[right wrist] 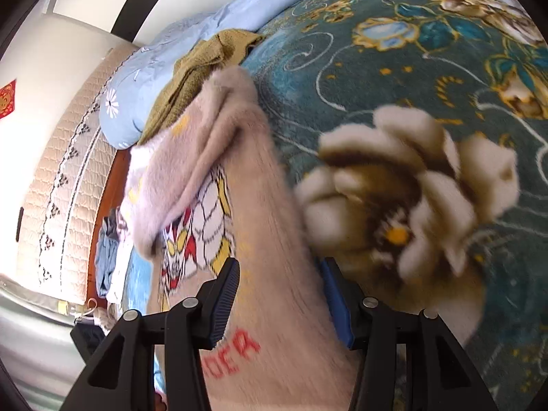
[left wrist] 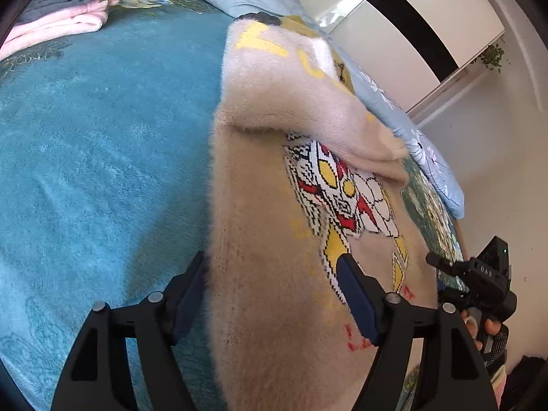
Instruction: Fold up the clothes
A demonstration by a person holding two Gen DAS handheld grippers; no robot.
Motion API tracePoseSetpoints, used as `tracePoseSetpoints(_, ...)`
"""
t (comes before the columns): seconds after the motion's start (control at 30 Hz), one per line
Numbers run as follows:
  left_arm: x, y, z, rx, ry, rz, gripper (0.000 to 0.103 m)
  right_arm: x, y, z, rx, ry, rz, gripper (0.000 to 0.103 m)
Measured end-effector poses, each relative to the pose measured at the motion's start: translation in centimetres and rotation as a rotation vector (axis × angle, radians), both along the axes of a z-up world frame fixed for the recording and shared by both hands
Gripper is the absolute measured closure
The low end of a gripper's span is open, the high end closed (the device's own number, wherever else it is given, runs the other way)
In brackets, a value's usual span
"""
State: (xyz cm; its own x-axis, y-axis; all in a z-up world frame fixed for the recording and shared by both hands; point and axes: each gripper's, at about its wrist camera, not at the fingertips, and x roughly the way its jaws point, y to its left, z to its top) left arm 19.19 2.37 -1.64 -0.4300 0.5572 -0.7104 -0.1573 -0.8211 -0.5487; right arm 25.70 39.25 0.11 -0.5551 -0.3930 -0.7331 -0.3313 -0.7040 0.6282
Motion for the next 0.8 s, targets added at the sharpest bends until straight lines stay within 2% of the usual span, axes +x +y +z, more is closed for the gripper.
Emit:
tracePoseSetpoints(0.2,1.6,0.5,-0.1,-0.001,-0.06,-0.064,0.028,1.6,-0.4,-0.1,-0.012,-0.001,0.041,0.05)
tracePoseSetpoints(0.3,2.7,0.4,-0.3,0.0,-0.062,-0.086,0.028,2.6,-0.2,-0.3,-0.035,0.002,0.047,0.05)
tracePoseSetpoints(0.33,2.8,0.1,-0.4,0.006,-0.069,-0.074,0.034,2.7,-0.3,-0.3,-0.037,0.003,0.053,0.051)
tracePoseSetpoints(0.37,2.9,-0.3,-0.5,0.012,-0.076,-0.061,0.047,3.0,-0.4,-0.2,-0.034,0.004,0.062,0.052)
tracePoseSetpoints(0.43,3.2,-1.1,-0.6,0.024,-0.091,-0.036,0.066,3.1,-0.7,0.2,-0.012,0.011,0.081,0.072)
tracePoseSetpoints(0.47,3.3,-1.5,-0.7,0.03,-0.098,-0.024,0.073,3.3,-0.7,0.4,-0.004,0.016,0.079,0.077)
tracePoseSetpoints(0.5,3.3,-1.8,-0.7,0.046,-0.1,-0.011,0.077,3.5,-0.6,0.5,-0.007,0.023,0.073,0.088)
tracePoseSetpoints(0.53,3.3,-2.1,-0.7,0.062,-0.102,0.001,0.082,3.6,-0.5,0.6,-0.014,0.03,0.068,0.09)
tracePoseSetpoints(0.63,3.8,-2.7,0.7,0.095,-0.056,0.0,0.093,4.1,-0.5,1.2,-0.024,0.059,0.074,0.092)
tracePoseSetpoints(0.8,4.6,-4.1,3.9,0.128,0.032,-0.009,0.093,5.0,-1.1,3.8,-0.076,0.145,0.114,0.092)
